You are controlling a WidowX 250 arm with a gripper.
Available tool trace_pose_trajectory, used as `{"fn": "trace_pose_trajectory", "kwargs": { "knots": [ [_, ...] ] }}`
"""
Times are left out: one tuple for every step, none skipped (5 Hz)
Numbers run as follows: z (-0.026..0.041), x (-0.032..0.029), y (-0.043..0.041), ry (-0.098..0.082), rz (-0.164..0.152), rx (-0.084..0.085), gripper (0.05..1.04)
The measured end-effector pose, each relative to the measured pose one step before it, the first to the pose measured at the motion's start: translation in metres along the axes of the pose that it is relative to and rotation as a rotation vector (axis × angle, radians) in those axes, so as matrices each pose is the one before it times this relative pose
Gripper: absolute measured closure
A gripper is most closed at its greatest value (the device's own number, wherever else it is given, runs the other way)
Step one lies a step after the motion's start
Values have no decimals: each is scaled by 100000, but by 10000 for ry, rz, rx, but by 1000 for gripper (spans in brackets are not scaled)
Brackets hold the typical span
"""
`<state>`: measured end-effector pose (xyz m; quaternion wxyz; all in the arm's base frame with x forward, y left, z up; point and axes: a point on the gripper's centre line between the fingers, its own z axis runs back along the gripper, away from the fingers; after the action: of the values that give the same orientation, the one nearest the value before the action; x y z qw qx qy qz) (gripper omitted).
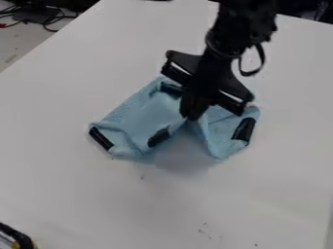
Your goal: Unfold the cloth from top to bottom
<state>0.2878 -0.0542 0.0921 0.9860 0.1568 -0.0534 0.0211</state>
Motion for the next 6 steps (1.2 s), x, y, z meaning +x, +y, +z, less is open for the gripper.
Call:
{"fn": "trace_pose_trajectory", "kwargs": {
  "knots": [
    [1149,-1222,-2823,-13,1062,-121,1030],
    [139,-1027,-2802,80,1470,-141,1030],
    [-357,-1420,-2057,25,1487,101,1030],
    [286,-561,-933,-22,1134,14,1030],
    [39,-1289,-994,28,1138,205,1030],
    [-768,-1046,-146,93,200,-285,1007]
  ]
}}
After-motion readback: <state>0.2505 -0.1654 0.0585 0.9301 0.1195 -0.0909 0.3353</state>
